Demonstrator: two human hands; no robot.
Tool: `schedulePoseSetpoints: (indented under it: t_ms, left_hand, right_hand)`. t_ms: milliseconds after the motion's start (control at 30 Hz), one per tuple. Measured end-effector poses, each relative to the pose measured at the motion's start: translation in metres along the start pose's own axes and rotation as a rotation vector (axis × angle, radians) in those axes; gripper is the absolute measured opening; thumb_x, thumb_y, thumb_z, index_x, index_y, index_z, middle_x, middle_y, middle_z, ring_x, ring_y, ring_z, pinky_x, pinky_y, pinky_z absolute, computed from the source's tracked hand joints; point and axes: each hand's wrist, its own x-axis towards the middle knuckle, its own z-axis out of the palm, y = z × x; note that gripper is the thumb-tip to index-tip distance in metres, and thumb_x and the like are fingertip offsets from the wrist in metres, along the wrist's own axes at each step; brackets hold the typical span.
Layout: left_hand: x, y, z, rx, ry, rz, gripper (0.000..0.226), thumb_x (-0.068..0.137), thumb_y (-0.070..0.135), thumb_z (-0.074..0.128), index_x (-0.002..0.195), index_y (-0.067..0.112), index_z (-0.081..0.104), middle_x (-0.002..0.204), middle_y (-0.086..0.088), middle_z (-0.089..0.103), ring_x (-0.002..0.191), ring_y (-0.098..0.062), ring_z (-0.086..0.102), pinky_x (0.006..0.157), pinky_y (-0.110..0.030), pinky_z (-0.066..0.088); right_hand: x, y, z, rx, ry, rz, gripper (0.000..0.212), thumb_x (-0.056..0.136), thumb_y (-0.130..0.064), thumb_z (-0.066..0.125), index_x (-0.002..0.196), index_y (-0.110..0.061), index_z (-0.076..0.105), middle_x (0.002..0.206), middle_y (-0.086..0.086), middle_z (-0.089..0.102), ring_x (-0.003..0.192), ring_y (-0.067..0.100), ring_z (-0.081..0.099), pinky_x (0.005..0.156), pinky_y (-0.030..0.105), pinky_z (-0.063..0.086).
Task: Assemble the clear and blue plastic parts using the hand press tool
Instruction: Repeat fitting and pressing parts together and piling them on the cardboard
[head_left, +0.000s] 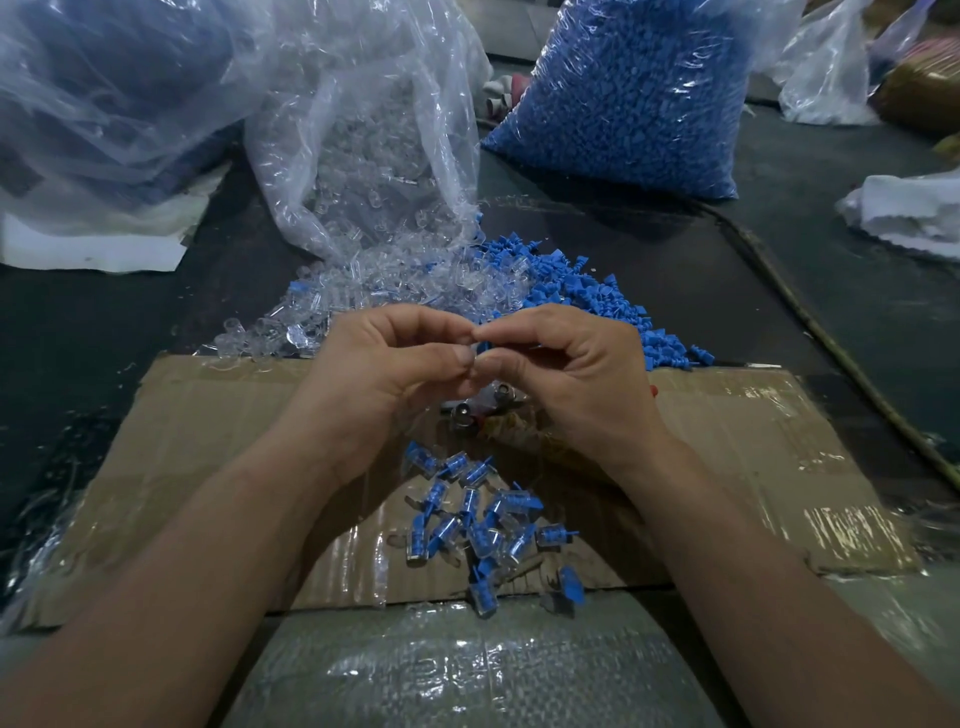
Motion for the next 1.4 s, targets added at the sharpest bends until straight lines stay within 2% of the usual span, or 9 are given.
schedulePoseSetpoints:
  t_ms: [100, 333, 500, 700, 833, 1067, 1233, 1400]
  left_hand:
    - [-0.0004, 0.0004, 0.001, -0.029, 0.008, -0.023, 0.013, 0.059, 0.001, 0.064, 0.063, 0.01, 0.072, 0.069, -0.012, 0.07, 0.062, -0.019, 0.069, 0.051, -0.017, 0.052]
    - [-0.0023, 0.0007, 0.0055, 0.054, 0.104, -0.032, 0.014, 0.052, 0.004, 0.066, 0.066, 0.003, 0.064, 0.057, -0.009, 0.065, 0.047, -0.014, 0.063, 0.044, -0.017, 0.051]
    - [-0.0031, 0.0012, 0.0051, 0.061, 0.088, -0.055, 0.006, 0.052, 0.006, 0.066, 0.056, 0.01, 0.068, 0.06, -0.011, 0.067, 0.052, -0.017, 0.066, 0.046, -0.018, 0.052]
    - [-0.0006, 0.002, 0.0033, -0.057, 0.028, -0.095, 0.013, 0.056, 0.004, 0.061, 0.061, 0.008, 0.073, 0.063, -0.013, 0.067, 0.057, -0.021, 0.067, 0.048, -0.02, 0.053]
    - [0.0001, 0.0022, 0.0024, -0.046, 0.031, -0.095, 0.015, 0.055, 0.006, 0.059, 0.061, 0.008, 0.073, 0.065, -0.014, 0.067, 0.059, -0.022, 0.067, 0.048, -0.02, 0.053]
    - [-0.001, 0.0004, 0.0027, 0.002, 0.055, -0.076, 0.012, 0.056, 0.001, 0.064, 0.068, 0.001, 0.066, 0.066, -0.017, 0.068, 0.055, -0.021, 0.067, 0.046, -0.019, 0.052]
    - [-0.0001, -0.0001, 0.002, -0.004, 0.052, -0.067, 0.008, 0.056, 0.001, 0.064, 0.061, 0.005, 0.069, 0.064, -0.016, 0.068, 0.055, -0.021, 0.067, 0.048, -0.019, 0.053]
    - [-0.0002, -0.0007, 0.0036, -0.005, 0.036, -0.075, 0.015, 0.056, 0.002, 0.066, 0.071, 0.003, 0.064, 0.064, -0.012, 0.069, 0.056, -0.018, 0.067, 0.049, -0.018, 0.052]
  right_hand:
    - [0.0005, 0.0014, -0.0004, 0.016, 0.005, -0.002, 0.026, 0.074, -0.011, 0.07, 0.099, -0.013, 0.065, 0.086, -0.007, 0.065, 0.08, 0.004, 0.063, 0.074, 0.017, 0.051]
    - [-0.0002, 0.0012, -0.0015, 0.005, -0.068, -0.016, 0.034, 0.068, -0.011, 0.075, 0.1, -0.015, 0.064, 0.086, -0.006, 0.064, 0.081, 0.007, 0.064, 0.075, 0.02, 0.053]
    - [-0.0004, 0.0022, -0.0016, -0.015, -0.074, -0.023, 0.032, 0.07, -0.008, 0.074, 0.099, -0.016, 0.063, 0.085, -0.006, 0.064, 0.08, 0.005, 0.063, 0.074, 0.017, 0.051]
    - [0.0, 0.0042, -0.0036, -0.1, -0.016, -0.088, 0.028, 0.071, -0.008, 0.074, 0.098, -0.011, 0.067, 0.085, -0.008, 0.063, 0.075, 0.0, 0.061, 0.071, 0.013, 0.049]
    - [0.0, 0.0054, -0.0039, -0.185, -0.008, -0.155, 0.023, 0.072, -0.006, 0.073, 0.094, -0.003, 0.07, 0.086, -0.006, 0.062, 0.082, 0.006, 0.061, 0.074, 0.013, 0.05]
    - [-0.0002, 0.0067, -0.0042, -0.259, -0.016, -0.185, 0.02, 0.073, 0.0, 0.071, 0.094, -0.003, 0.07, 0.087, 0.004, 0.069, 0.083, 0.007, 0.062, 0.076, 0.016, 0.051]
    - [0.0005, 0.0067, -0.0046, -0.275, -0.022, -0.19, 0.021, 0.073, 0.0, 0.071, 0.093, -0.002, 0.07, 0.087, 0.005, 0.069, 0.08, 0.005, 0.061, 0.075, 0.014, 0.051]
    - [0.0003, 0.0058, -0.0043, -0.311, -0.028, -0.227, 0.02, 0.072, 0.001, 0.071, 0.092, -0.001, 0.07, 0.087, 0.008, 0.07, 0.08, 0.008, 0.062, 0.076, 0.016, 0.052]
